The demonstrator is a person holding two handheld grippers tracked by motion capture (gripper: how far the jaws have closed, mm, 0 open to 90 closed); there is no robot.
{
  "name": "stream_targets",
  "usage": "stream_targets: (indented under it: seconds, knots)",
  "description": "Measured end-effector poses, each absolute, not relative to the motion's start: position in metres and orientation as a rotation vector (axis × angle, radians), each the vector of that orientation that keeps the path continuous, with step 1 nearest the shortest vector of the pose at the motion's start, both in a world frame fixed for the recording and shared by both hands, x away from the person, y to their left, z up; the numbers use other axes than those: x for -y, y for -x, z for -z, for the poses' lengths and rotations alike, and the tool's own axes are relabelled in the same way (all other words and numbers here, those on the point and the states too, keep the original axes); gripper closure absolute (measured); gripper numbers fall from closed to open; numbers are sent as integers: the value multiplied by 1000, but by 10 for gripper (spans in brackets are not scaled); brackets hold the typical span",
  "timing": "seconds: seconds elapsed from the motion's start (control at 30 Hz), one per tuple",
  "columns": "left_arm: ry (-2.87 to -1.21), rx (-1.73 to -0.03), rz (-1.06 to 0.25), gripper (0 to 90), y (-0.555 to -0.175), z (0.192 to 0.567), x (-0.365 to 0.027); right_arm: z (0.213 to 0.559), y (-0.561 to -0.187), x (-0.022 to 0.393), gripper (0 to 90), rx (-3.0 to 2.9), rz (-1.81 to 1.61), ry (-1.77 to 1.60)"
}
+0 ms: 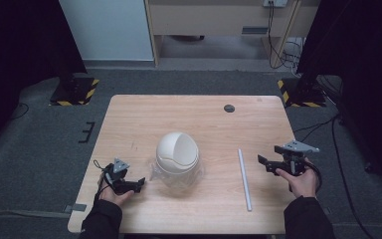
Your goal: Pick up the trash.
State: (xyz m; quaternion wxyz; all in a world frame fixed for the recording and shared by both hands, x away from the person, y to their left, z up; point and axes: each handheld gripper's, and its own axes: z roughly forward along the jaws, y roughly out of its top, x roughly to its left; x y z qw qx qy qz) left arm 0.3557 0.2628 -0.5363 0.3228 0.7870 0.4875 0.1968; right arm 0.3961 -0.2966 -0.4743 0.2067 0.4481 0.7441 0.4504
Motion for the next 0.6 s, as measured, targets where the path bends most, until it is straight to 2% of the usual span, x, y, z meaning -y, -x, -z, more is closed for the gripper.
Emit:
stream_targets:
  seconds: [0.6]
  knots:
    - [-2067,-1279,-517,0,-355,536,-262,383,-378,280,140,-1903,-1500,-1072]
